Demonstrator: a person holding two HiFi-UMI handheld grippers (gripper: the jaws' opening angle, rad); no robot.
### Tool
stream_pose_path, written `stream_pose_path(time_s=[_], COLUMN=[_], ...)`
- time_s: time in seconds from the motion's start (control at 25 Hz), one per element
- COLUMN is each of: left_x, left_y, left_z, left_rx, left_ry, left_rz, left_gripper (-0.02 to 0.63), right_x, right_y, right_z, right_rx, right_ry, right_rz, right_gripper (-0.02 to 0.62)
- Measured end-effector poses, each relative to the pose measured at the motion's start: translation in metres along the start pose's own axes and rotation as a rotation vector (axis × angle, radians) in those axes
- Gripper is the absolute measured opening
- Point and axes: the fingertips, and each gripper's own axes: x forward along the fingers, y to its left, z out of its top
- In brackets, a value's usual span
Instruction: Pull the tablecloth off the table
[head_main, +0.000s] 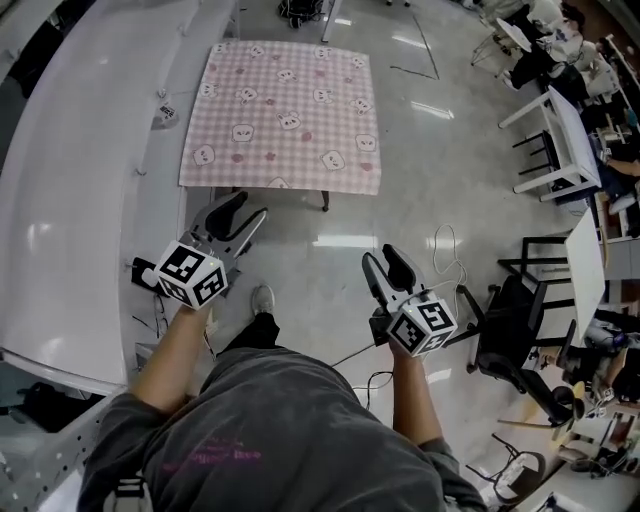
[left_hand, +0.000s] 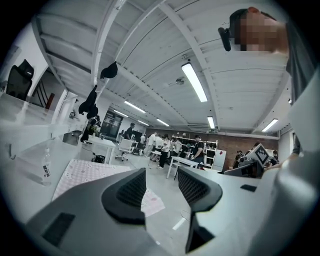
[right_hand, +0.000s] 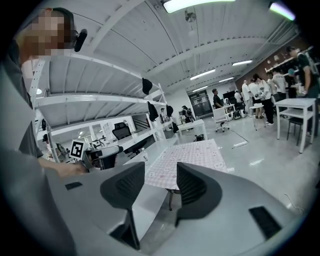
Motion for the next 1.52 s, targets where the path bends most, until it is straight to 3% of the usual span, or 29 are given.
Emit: stream_pose_path(time_s=[0.44, 0.88, 1.2, 1.52], left_x=[0.051, 0.058, 0.060, 0.076], left_y=[0.078, 0.117, 0.146, 0.181], left_z=[0.019, 0.009, -0.024, -0.083], left_rx=[-0.007, -0.020, -0.077, -0.144], left_ry=[0.036, 0.055, 0.102, 0.177], left_rz=[-0.013, -0.001, 0.044, 0.112], left_gripper=[0.195, 0.198, 0.198, 0.198], right_x=[0.084, 0.137, 0.177, 0.221], right_y=[-0.032, -0.036, -0.054, -0.098], right_z=[0.033, 0.035, 0.012, -0.028], right_rx=[0.025, 0.038, 0.092, 0.165], right_ry=[0.003, 0.005, 0.055, 0.124], right_rz=[-0.034, -0.008, 0.025, 0.048], right_gripper=[0.184, 0.184, 0.184, 0.184])
